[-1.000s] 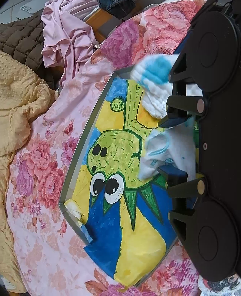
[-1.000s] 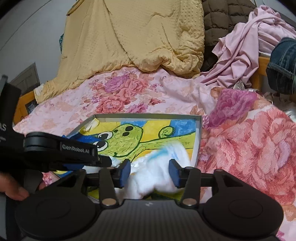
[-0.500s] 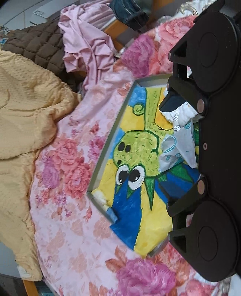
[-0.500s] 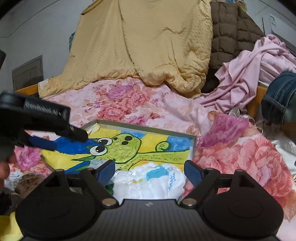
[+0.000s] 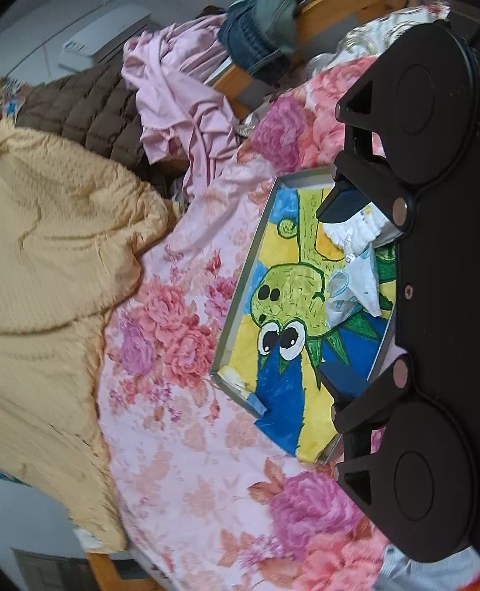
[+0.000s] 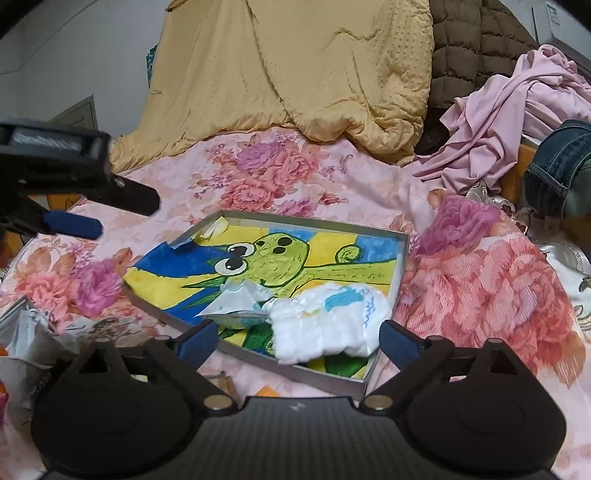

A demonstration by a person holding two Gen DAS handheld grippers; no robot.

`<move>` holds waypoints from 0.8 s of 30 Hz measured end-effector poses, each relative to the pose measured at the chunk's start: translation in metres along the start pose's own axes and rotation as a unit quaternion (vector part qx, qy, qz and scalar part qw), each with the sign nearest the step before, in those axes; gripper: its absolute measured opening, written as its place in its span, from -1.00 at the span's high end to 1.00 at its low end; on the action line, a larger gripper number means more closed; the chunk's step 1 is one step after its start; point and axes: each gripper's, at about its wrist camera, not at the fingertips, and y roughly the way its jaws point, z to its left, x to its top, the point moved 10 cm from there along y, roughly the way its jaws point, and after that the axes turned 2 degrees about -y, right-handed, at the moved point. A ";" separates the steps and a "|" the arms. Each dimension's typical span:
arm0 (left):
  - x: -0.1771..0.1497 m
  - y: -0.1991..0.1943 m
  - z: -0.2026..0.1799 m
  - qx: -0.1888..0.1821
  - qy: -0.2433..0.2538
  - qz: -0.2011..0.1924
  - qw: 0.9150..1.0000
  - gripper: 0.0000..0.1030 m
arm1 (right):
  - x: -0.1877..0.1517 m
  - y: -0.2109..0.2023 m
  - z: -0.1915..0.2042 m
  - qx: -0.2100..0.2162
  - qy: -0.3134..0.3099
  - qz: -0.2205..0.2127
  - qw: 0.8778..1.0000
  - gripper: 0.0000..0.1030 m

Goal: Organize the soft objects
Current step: 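Open both grippers to drop the towel and packet into the tray, then move both tools back over the pile of soft items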

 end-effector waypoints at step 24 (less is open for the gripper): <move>-0.066 -0.145 0.019 -0.047 0.028 -0.074 0.996 -0.83 | -0.048 -0.101 0.061 0.031 -0.012 -0.018 0.999 -0.96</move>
